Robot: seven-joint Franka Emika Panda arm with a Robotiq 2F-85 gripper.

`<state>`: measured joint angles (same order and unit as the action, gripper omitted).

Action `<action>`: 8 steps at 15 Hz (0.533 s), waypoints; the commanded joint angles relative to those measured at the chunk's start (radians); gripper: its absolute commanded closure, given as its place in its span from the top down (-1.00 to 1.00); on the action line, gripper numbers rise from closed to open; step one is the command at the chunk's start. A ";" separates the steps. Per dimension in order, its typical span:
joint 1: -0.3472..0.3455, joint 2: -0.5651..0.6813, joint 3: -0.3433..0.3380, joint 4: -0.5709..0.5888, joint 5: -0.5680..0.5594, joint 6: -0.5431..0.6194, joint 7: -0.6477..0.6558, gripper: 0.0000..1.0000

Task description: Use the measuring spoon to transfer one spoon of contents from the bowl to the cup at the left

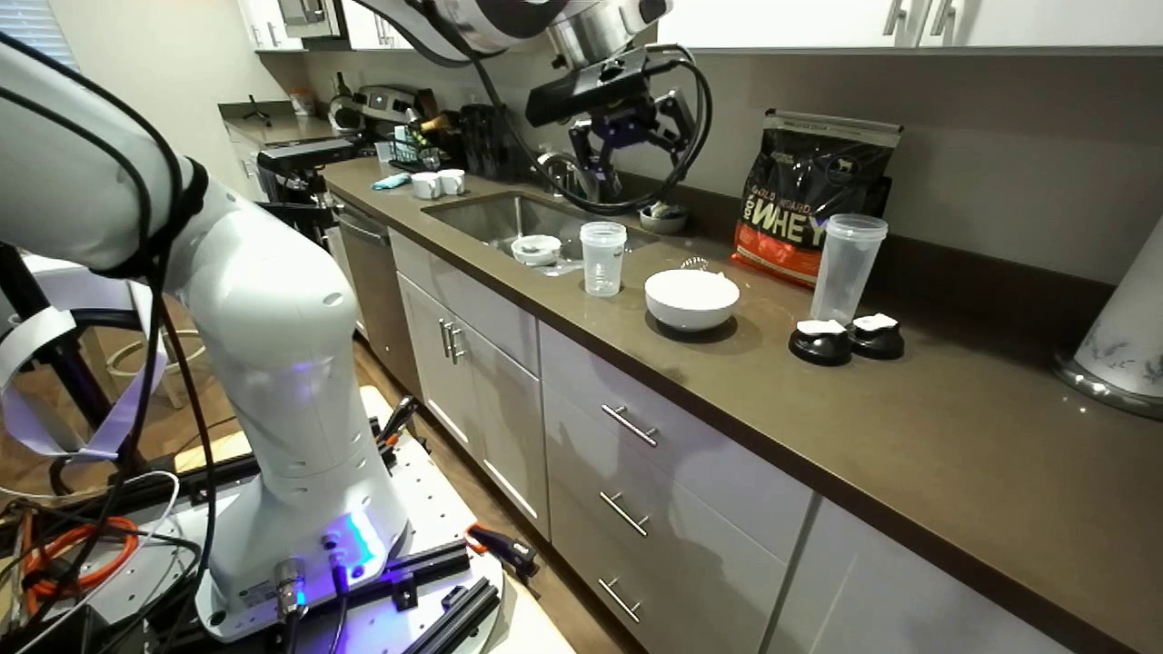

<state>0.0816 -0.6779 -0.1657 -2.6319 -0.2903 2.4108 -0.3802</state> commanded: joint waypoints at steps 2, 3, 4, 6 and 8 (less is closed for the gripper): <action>-0.010 0.191 0.043 0.119 -0.029 0.008 -0.081 1.00; -0.011 0.221 0.054 0.137 -0.036 0.009 -0.092 1.00; -0.014 0.254 0.068 0.157 -0.049 0.010 -0.094 1.00; -0.021 0.314 0.095 0.196 -0.085 0.013 -0.092 1.00; -0.024 0.372 0.119 0.235 -0.128 0.011 -0.090 1.00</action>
<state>0.0816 -0.4068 -0.0869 -2.4714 -0.3592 2.4110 -0.4457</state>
